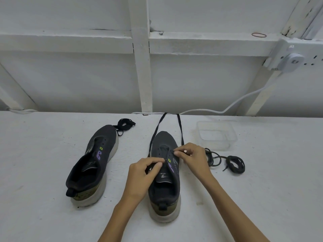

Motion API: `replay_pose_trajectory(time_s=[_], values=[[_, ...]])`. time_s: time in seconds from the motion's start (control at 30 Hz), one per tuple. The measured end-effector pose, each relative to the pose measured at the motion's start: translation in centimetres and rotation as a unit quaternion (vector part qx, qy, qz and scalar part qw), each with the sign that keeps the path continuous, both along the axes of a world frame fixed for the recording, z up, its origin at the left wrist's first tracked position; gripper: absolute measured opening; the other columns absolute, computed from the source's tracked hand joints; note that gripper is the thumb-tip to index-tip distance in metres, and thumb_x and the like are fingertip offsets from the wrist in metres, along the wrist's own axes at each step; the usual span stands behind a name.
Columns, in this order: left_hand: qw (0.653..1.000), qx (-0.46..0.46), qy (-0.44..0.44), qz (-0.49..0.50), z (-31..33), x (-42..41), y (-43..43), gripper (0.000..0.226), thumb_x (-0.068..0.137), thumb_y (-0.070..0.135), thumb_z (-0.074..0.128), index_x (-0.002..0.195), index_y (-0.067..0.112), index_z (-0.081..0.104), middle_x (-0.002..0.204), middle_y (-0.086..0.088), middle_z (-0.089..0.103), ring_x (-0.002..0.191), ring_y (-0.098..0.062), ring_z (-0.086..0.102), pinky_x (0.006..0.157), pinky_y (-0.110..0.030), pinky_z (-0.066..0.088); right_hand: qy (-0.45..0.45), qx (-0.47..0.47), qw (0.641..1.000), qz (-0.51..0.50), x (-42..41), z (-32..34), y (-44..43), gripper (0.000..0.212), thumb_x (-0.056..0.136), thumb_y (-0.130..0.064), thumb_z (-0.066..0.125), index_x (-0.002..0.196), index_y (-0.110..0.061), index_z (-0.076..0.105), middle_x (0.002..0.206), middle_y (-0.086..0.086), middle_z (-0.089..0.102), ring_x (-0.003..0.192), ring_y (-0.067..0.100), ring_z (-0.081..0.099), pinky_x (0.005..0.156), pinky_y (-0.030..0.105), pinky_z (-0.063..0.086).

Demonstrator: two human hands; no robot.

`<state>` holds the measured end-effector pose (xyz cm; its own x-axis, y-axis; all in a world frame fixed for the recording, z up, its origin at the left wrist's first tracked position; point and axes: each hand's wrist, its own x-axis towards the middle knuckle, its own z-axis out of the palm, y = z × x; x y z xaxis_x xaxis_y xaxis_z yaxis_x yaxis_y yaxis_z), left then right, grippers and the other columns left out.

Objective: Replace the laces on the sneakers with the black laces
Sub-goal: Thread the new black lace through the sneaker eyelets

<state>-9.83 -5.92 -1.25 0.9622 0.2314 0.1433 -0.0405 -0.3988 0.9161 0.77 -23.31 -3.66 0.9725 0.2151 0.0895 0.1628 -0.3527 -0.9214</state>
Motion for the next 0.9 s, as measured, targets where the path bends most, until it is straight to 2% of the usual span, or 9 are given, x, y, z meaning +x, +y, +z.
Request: replay_pose_trajectory(time_s=[0.1,0.17,0.23,0.3,0.43,0.57,0.7,0.83,0.9], values=[[0.997,-0.075,0.023,0.003,0.4,0.1,0.1,0.016,0.088,0.013,0.069,0.096,0.024,0.077,0.094,0.016,0.074,0.094,-0.003,0.066,0.076,-0.018,0.053,0.0,0.034,0.999,-0.025,-0.3,-0.2,0.2,0.017,0.08,-0.011,0.078,0.08,-0.028,0.079,0.076,-0.015,0.07,0.077,0.006,0.063,0.069,0.034,0.052],[0.992,-0.124,0.029,0.015,0.4,0.4,0.2,0.014,0.091,0.014,0.065,0.096,0.018,0.077,0.086,0.014,0.073,0.079,0.001,0.062,0.067,-0.013,0.048,0.001,0.048,0.998,-0.036,-0.5,-0.2,0.5,0.021,0.08,-0.009,0.077,0.079,-0.03,0.078,0.077,-0.015,0.071,0.073,0.005,0.062,0.069,0.035,0.052],[0.988,-0.144,0.024,0.044,0.2,0.9,0.6,0.014,0.093,0.013,0.062,0.095,0.016,0.076,0.076,0.016,0.069,0.067,0.001,0.055,0.059,-0.012,0.044,0.005,0.059,0.997,-0.047,-0.6,-0.2,0.5,0.021,0.079,-0.009,0.078,0.079,-0.03,0.078,0.077,-0.014,0.072,0.07,0.004,0.061,0.069,0.036,0.052],[0.987,-0.14,0.018,0.075,-0.1,1.7,1.1,0.013,0.093,0.011,0.062,0.094,0.016,0.074,0.079,0.014,0.07,0.07,-0.001,0.056,0.056,-0.014,0.046,0.01,0.07,0.996,-0.052,-0.8,-0.1,0.6,0.02,0.079,-0.009,0.078,0.079,-0.029,0.079,0.078,-0.011,0.073,0.069,0.006,0.06,0.069,0.038,0.053],[0.989,-0.113,0.029,0.095,-0.9,3.2,1.8,0.012,0.092,0.013,0.064,0.097,0.02,0.072,0.09,0.01,0.074,0.086,-0.002,0.065,0.068,-0.016,0.051,0.009,0.072,0.996,-0.059,-0.9,0.1,1.1,0.027,0.078,-0.008,0.078,0.076,-0.035,0.077,0.077,-0.012,0.073,0.074,0.009,0.063,0.07,0.035,0.052],[0.992,-0.082,0.021,0.095,-1.4,3.8,2.1,0.016,0.092,0.012,0.064,0.101,0.019,0.074,0.092,0.013,0.074,0.088,-0.001,0.065,0.075,-0.01,0.049,0.001,0.057,0.997,-0.059,-0.9,0.0,1.2,0.029,0.076,-0.008,0.08,0.077,-0.036,0.078,0.076,-0.01,0.072,0.078,0.015,0.066,0.07,0.037,0.053],[0.994,-0.073,0.025,0.082,-1.7,4.0,2.3,0.014,0.089,0.01,0.068,0.095,0.019,0.076,0.088,0.014,0.075,0.082,0.001,0.063,0.067,-0.008,0.045,-0.024,-0.01,0.998,-0.049,-0.7,0.5,1.4,0.024,0.075,-0.006,0.08,0.08,-0.03,0.078,0.075,-0.01,0.068,0.075,0.007,0.064,0.068,0.022,0.048],[0.995,-0.066,0.024,0.069,-2.0,4.3,2.4,0.014,0.088,0.01,0.068,0.093,0.021,0.075,0.089,0.014,0.074,0.082,0.001,0.064,0.066,-0.012,0.046,-0.09,-0.147,0.985,-0.017,-0.3,1.7,1.6,0.01,0.077,-0.007,0.078,0.083,-0.015,0.08,0.075,-0.002,0.066,0.068,0.011,0.061,0.064,0.028,0.049],[0.996,-0.061,0.023,0.066,-2.2,4.5,2.5,0.014,0.089,0.011,0.068,0.093,0.022,0.075,0.089,0.014,0.073,0.076,-0.001,0.063,0.063,-0.014,0.045,-0.107,-0.214,0.971,0.002,-0.2,2.4,2.0,0.008,0.079,-0.009,0.075,0.083,-0.014,0.08,0.076,0.001,0.066,0.069,0.015,0.059,0.064,0.029,0.046]])
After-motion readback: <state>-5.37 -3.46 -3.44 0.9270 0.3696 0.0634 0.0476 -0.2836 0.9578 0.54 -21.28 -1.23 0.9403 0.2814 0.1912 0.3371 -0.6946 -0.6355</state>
